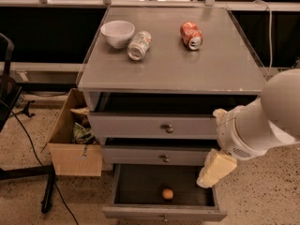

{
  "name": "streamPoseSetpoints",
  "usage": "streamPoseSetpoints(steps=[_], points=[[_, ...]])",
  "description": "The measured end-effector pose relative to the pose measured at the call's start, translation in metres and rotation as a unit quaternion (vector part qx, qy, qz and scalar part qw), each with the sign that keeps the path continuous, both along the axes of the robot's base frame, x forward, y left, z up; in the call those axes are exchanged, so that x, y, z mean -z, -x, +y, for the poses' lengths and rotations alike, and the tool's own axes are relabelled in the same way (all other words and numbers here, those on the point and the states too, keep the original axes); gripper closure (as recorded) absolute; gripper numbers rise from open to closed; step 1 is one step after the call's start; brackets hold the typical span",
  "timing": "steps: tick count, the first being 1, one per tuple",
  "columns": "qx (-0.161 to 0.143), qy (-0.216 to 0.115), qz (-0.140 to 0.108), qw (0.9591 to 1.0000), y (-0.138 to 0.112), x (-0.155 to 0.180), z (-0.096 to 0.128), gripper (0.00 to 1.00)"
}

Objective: Pick orange from bottom drawer and place on counter

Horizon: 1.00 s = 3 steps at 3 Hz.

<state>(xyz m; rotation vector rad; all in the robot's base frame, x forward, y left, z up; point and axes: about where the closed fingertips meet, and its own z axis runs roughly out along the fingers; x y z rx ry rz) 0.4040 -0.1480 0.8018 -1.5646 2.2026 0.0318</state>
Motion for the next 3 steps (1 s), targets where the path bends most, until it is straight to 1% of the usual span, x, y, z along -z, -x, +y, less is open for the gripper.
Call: streamPoseSetpoints(steps=[1,2,3], points=[[0.0,0.006,-0.006,1.0,-0.002,0.008,-0.005,0.0],[-0.009,0.025,-0.023,0.9994,-0.012,0.032,-0.013,0.0],[-0.019,0.056,-0.044,0.9973,-0.031,0.075,-0.026,0.0]])
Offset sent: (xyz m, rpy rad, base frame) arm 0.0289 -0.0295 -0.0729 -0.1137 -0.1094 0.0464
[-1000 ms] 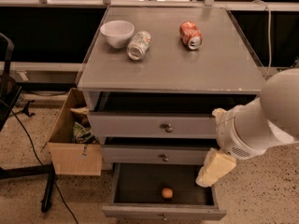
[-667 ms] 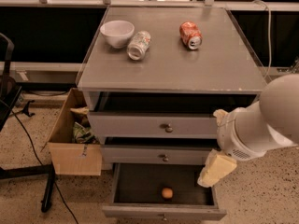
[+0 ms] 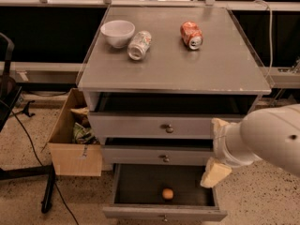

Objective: Pick orange from bottom drawer and place on counter

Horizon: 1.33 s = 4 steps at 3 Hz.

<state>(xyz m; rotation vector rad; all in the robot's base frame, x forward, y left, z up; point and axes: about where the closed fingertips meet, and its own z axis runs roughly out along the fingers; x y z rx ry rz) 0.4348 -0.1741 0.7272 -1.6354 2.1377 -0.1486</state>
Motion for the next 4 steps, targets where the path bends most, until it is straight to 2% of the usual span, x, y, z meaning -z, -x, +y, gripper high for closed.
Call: streamPoseSetpoints(steps=[1,2,3,4], points=[[0.005,0.024,-0.009,0.9997,-0.023,0.037,-0.019,0.0],[0.019,0.042,0.003,0.9989,-0.048,0.08,-0.039,0.0],[0.063,0.044,0.045,0.996,-0.063,0.139,-0.071,0.0],[0.063,0.044,0.045,0.996,-0.063,0.139,-0.071,0.0]])
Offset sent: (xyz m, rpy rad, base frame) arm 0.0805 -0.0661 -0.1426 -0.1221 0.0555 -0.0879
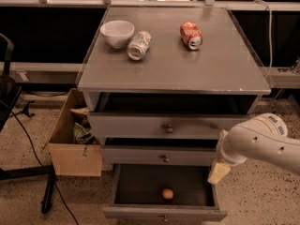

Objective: Pick orange from bottom drawer and place on counter

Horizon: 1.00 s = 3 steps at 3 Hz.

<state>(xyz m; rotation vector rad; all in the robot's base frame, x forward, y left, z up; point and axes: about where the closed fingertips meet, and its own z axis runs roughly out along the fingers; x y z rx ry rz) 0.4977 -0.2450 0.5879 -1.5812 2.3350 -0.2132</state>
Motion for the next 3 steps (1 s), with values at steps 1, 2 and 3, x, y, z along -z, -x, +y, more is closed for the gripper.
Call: streamPoseSetpoints(steps=[1,2,3], points=[[-0.003,-0.003,0.007,1.0,0.0,0.006,-0.005,0.0],[0.004,-0.039,0.046,0.9982,0.008,0.053,-0.021,0.0],[0.003,-0.078,0.094,0.9925,0.025,0.103,-0.026,0.0]])
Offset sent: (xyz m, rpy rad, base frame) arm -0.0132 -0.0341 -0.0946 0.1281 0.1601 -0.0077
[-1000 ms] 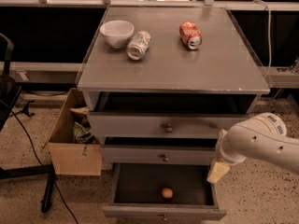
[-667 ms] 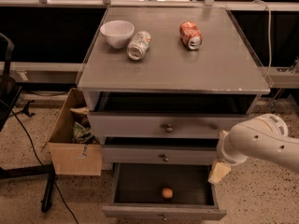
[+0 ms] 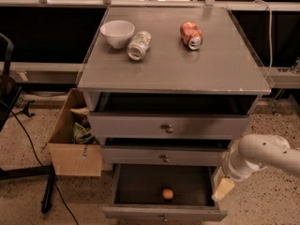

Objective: Pick orange from bottom drawer and place on counter

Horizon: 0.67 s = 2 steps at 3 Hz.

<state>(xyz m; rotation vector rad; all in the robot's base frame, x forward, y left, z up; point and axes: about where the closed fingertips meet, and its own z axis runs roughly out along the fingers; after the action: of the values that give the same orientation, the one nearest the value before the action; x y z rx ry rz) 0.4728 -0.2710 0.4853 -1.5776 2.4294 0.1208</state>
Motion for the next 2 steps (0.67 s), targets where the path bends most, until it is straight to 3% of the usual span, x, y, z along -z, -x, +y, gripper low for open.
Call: streamPoseSetpoints(steps=[1,2], points=[[-0.007,-0.051,0.026,0.9983,0.0267,0.0562,0.0043,0.0],[-0.007,-0.051,0.026,0.9983,0.0267,0.0562,0.0043,0.0]])
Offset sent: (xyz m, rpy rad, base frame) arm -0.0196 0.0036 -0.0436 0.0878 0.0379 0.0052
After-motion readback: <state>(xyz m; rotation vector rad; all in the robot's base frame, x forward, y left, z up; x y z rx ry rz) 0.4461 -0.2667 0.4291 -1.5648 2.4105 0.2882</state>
